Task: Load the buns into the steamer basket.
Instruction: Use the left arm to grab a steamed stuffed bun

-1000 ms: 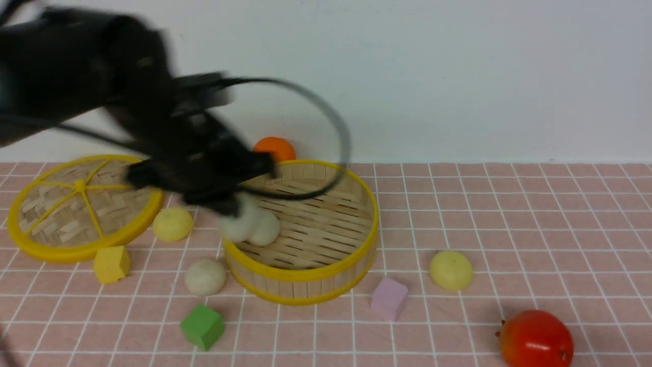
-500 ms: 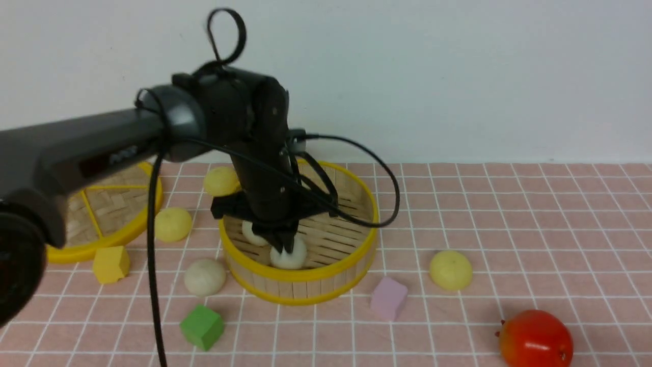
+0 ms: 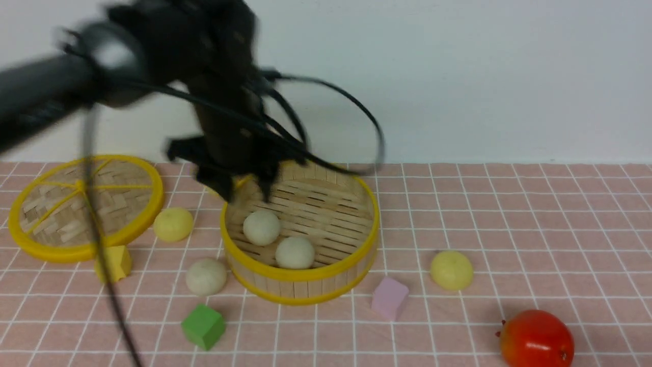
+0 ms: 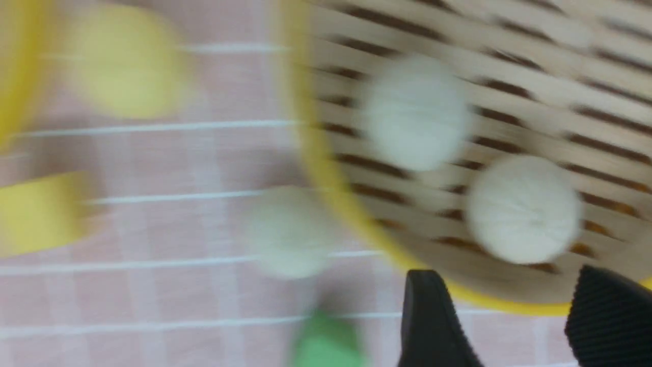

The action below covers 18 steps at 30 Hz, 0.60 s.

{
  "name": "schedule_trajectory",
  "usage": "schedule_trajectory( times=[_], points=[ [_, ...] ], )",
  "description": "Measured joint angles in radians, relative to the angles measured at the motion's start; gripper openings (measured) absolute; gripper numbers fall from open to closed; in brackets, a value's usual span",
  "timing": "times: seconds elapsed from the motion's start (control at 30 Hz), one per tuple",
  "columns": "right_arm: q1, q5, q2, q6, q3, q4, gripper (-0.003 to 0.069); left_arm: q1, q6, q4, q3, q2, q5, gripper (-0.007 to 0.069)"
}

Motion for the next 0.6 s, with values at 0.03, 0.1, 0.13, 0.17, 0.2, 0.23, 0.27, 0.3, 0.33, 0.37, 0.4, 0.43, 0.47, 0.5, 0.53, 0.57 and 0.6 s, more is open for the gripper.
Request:
schedule_trajectory(
  times=[0.03, 0.1, 0.13, 0.17, 0.2, 0.23, 0.27, 0.3, 0.33, 0.37, 0.4, 0.43, 0.47, 0.5, 0.53, 0.57, 0.6],
  points=[
    [0.000, 0.000, 0.000, 0.000, 0.000, 0.000, 0.0239, 0.000, 0.000, 0.001, 0.006, 0.000, -0.002, 0.0403],
    [0.000, 0.000, 0.000, 0.000, 0.000, 0.000, 0.0239, 0.072, -0.017, 0.005, 0.119, -0.066, -0.040, 0.0374],
    [0.000, 0.000, 0.000, 0.000, 0.000, 0.000, 0.0239, 0.077, -0.017, 0.003, 0.139, -0.068, -0.051, 0.0371],
    [0.000, 0.000, 0.000, 0.000, 0.000, 0.000, 0.0239, 0.113, -0.018, -0.015, 0.219, -0.081, -0.094, 0.0351],
    [0.000, 0.000, 0.000, 0.000, 0.000, 0.000, 0.0239, 0.124, -0.017, -0.030, 0.257, -0.082, -0.122, 0.0341],
    [0.000, 0.000, 0.000, 0.000, 0.000, 0.000, 0.0239, 0.133, -0.012, -0.049, 0.301, -0.079, -0.159, 0.0332],
    [0.000, 0.000, 0.000, 0.000, 0.000, 0.000, 0.0239, 0.135, -0.011, -0.053, 0.316, -0.077, -0.175, 0.0332],
    [0.000, 0.000, 0.000, 0.000, 0.000, 0.000, 0.0239, 0.140, -0.006, -0.085, 0.364, -0.065, -0.232, 0.0325],
    [0.000, 0.000, 0.000, 0.000, 0.000, 0.000, 0.0239, 0.140, -0.006, -0.088, 0.364, -0.065, -0.232, 0.0325],
    [0.000, 0.000, 0.000, 0.000, 0.000, 0.000, 0.0239, 0.140, 0.001, -0.108, 0.387, -0.052, -0.278, 0.0323],
    [0.000, 0.000, 0.000, 0.000, 0.000, 0.000, 0.0239, 0.140, 0.009, -0.118, 0.394, -0.039, -0.307, 0.0323],
    [0.000, 0.000, 0.000, 0.000, 0.000, 0.000, 0.0239, 0.140, 0.016, -0.124, 0.395, -0.029, -0.324, 0.0323],
    [0.000, 0.000, 0.000, 0.000, 0.000, 0.000, 0.0239, 0.140, 0.017, -0.124, 0.395, -0.028, -0.327, 0.0323],
    [0.000, 0.000, 0.000, 0.000, 0.000, 0.000, 0.0239, 0.140, 0.019, -0.129, 0.395, -0.013, -0.346, 0.0323],
    [0.000, 0.000, 0.000, 0.000, 0.000, 0.000, 0.0239, 0.140, 0.020, -0.130, 0.395, -0.002, -0.351, 0.0323],
    [0.000, 0.000, 0.000, 0.000, 0.000, 0.000, 0.0239, 0.140, 0.020, -0.130, 0.395, 0.009, -0.355, 0.0323],
    [0.000, 0.000, 0.000, 0.000, 0.000, 0.000, 0.0239, 0.140, 0.020, -0.129, 0.395, 0.019, -0.359, 0.0323]
  ],
)
